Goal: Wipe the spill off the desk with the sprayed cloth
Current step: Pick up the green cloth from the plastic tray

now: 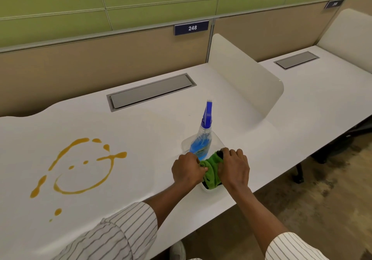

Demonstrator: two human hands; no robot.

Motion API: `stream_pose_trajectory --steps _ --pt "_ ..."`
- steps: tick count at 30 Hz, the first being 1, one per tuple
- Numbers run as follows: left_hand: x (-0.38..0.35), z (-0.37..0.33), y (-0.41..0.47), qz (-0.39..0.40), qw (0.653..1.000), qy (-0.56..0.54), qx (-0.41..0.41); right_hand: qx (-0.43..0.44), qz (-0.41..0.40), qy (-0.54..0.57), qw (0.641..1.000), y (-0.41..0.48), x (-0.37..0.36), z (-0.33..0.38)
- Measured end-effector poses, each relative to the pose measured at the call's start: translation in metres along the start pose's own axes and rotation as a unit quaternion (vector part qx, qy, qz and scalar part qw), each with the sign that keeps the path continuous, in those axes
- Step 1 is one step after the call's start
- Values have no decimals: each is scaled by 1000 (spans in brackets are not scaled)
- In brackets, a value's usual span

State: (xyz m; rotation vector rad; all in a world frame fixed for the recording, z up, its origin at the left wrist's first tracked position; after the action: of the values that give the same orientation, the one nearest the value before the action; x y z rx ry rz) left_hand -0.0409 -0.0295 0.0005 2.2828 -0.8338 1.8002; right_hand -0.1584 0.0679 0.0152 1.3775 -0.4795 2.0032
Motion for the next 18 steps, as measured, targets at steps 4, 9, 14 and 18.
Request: stream_pose_trajectory --steps 4,9,14,18 --pt "10 -2 -4 -14 996 -83 15 -24 -35 50 998 -3 10 1" --pt "43 -5 -16 -25 973 -231 16 -36 -82 126 988 2 32 -3" --pt "100 -9 -38 -46 946 -322 -15 -36 -86 203 975 10 63 3" --pt "151 -3 -55 -79 932 -352 -28 -38 -55 293 954 8 90 21"
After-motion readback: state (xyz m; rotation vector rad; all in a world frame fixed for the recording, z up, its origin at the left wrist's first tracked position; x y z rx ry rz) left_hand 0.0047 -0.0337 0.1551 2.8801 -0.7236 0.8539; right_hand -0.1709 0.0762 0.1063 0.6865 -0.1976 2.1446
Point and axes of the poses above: each hand's wrist, its own y-axis towards the middle knuckle, its own x-axis out of the back of the hand, z = x × y, the point moved 1 cm from there along y, towards the middle knuckle, and after that the axes turned 14 degrees about y, right-handed, at the moved point
